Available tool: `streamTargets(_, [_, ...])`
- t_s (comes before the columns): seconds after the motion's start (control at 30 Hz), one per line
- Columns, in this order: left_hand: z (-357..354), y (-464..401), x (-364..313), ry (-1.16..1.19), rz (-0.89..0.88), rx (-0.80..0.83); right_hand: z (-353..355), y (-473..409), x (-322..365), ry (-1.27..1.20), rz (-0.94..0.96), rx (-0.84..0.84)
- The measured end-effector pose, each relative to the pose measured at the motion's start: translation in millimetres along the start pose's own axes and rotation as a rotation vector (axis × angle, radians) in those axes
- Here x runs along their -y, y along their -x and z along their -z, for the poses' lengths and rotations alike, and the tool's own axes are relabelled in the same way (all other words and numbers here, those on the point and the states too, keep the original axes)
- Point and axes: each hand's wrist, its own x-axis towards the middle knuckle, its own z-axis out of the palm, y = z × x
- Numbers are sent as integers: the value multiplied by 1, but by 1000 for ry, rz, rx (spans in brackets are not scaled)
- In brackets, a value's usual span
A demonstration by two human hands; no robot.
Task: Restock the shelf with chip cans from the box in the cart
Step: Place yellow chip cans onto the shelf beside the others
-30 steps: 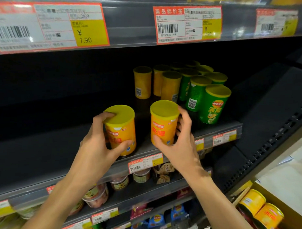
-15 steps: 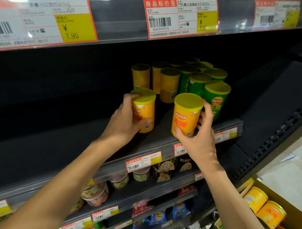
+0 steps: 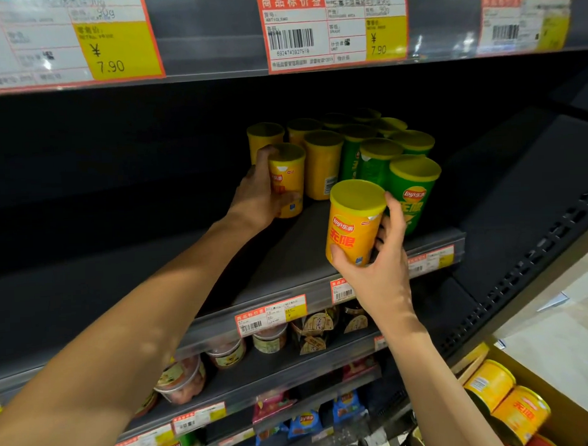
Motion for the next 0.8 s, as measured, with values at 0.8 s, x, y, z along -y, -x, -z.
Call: streamTargets(0.8, [0, -10, -3, -125, 26, 13, 6, -1, -1, -46, -20, 47])
